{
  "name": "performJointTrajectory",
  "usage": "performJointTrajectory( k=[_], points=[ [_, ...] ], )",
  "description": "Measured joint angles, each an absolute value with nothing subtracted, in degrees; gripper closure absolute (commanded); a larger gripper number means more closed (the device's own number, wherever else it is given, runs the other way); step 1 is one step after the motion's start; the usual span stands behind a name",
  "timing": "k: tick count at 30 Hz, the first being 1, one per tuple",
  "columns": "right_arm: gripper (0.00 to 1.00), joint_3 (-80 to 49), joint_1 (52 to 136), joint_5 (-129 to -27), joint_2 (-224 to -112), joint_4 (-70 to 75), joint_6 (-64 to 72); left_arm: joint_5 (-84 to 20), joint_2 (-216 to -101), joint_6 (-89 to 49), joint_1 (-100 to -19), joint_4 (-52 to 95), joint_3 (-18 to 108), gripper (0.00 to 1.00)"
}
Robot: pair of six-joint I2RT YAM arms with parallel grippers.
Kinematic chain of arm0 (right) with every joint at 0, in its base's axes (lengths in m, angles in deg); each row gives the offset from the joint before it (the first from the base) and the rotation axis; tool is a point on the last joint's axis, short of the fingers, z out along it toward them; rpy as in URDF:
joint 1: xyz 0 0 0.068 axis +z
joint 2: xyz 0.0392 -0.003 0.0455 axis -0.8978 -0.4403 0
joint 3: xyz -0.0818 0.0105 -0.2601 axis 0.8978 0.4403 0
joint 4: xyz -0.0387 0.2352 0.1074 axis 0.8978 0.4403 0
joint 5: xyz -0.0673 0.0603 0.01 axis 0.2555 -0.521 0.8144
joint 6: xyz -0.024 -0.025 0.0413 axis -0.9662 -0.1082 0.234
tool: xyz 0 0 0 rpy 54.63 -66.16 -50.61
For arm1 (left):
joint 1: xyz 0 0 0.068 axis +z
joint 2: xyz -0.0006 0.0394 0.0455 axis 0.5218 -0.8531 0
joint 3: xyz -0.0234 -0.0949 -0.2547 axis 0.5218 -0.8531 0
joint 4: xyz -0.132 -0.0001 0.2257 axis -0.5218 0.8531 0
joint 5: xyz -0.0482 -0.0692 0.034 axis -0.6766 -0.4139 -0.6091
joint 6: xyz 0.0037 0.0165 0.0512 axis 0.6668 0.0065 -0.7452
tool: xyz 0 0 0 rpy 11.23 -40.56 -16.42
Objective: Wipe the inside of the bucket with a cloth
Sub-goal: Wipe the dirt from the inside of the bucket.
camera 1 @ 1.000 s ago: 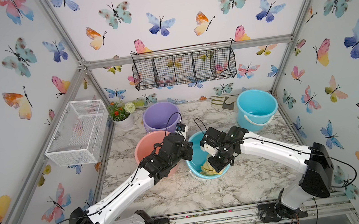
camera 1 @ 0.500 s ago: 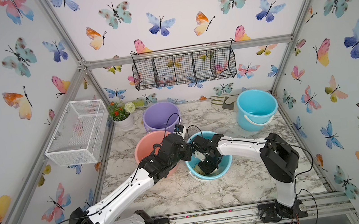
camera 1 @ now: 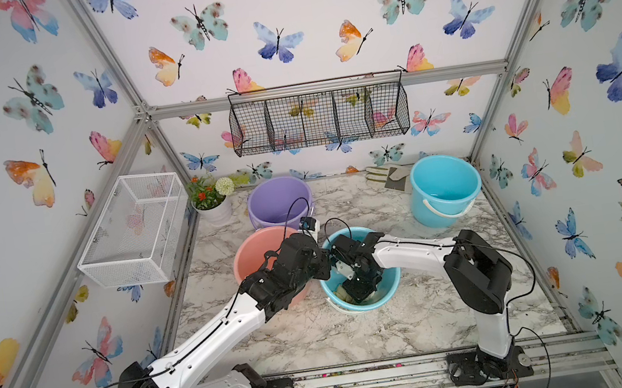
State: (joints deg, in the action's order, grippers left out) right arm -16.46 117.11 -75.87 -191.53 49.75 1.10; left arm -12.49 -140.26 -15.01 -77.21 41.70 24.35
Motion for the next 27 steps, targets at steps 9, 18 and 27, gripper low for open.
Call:
performJointTrajectory(
  k=[9,18,27],
  points=[
    [0.98,-17.2,117.6,-75.8,-181.5,58.0,4.0,-12.6,-140.2,-14.6,-77.4,40.7,23.8,1.00],
    [0.98,-19.5,117.6,-78.2,-170.2,65.6,7.3,-12.6,-140.2,-14.5,-77.4,40.1,23.7,1.00],
    [0.98,-16.2,117.6,-85.5,-165.0,61.5,9.8,-12.7,-140.2,-14.5,-77.4,40.0,23.7,1.00]
  ],
)
